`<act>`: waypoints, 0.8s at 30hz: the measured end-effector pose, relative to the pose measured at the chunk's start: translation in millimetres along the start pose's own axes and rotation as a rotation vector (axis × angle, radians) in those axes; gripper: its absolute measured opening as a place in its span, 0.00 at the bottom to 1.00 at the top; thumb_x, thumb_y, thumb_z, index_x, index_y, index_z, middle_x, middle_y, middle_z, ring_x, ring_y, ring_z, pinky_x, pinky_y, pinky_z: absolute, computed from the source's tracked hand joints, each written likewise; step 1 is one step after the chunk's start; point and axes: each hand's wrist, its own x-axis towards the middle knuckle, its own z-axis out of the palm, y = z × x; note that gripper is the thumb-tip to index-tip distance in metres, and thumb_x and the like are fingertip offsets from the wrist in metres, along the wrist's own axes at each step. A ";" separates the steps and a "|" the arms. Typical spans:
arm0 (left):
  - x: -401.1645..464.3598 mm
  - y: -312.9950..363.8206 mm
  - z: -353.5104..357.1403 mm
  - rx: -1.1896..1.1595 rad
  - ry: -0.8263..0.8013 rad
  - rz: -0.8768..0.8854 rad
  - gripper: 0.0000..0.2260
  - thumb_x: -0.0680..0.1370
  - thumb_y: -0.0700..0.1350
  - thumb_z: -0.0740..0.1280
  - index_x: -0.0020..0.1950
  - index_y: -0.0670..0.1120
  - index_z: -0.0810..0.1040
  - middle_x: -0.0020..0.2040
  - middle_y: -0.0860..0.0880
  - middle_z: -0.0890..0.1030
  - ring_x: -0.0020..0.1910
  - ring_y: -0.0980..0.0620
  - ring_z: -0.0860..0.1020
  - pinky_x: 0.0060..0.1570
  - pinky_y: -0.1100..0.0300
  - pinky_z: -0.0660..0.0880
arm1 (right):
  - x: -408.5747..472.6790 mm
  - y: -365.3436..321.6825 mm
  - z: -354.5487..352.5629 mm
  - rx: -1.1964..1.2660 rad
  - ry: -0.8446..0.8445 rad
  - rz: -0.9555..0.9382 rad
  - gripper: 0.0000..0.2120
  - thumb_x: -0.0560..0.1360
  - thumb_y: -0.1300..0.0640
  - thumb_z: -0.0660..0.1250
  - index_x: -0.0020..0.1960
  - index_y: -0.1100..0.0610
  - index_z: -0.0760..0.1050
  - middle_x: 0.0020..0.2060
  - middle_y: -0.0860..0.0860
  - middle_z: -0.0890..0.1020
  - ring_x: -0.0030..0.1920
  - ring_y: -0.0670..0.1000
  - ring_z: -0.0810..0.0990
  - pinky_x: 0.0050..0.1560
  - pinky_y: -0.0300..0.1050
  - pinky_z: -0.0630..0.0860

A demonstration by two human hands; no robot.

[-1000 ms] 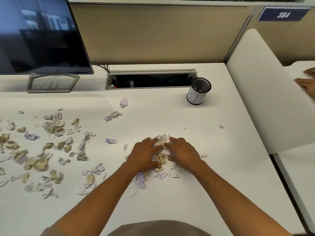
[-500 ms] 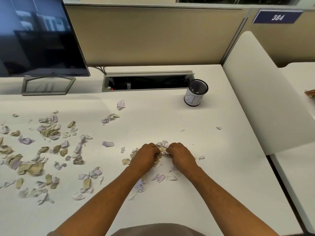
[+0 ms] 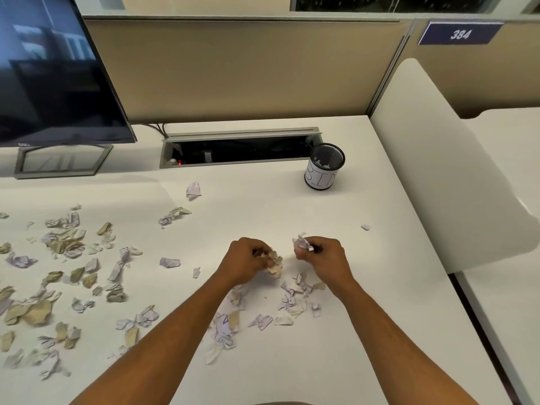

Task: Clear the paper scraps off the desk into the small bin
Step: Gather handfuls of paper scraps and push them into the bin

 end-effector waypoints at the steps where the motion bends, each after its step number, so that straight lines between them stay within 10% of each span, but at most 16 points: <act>1: 4.8 3.9 -0.5 -0.041 0.001 -0.003 0.05 0.71 0.39 0.75 0.45 0.46 0.84 0.30 0.57 0.75 0.30 0.60 0.72 0.33 0.71 0.69 | 1.8 -2.2 -3.2 0.081 0.019 0.008 0.03 0.69 0.61 0.75 0.42 0.55 0.84 0.38 0.51 0.85 0.40 0.46 0.81 0.49 0.46 0.77; 12: 81.6 97.0 -9.1 -0.287 0.073 0.100 0.07 0.69 0.39 0.77 0.44 0.47 0.84 0.44 0.40 0.84 0.37 0.50 0.78 0.46 0.51 0.78 | 42.8 -40.2 -55.0 0.534 0.160 0.028 0.05 0.72 0.66 0.71 0.45 0.59 0.81 0.40 0.54 0.83 0.41 0.51 0.81 0.48 0.39 0.78; 24: 184.6 190.7 -3.7 0.108 0.199 0.241 0.05 0.71 0.42 0.75 0.46 0.45 0.85 0.42 0.46 0.82 0.41 0.51 0.75 0.36 0.62 0.71 | 95.8 -77.5 -94.7 0.610 0.223 -0.059 0.05 0.73 0.67 0.70 0.46 0.59 0.81 0.41 0.52 0.83 0.41 0.48 0.81 0.47 0.36 0.79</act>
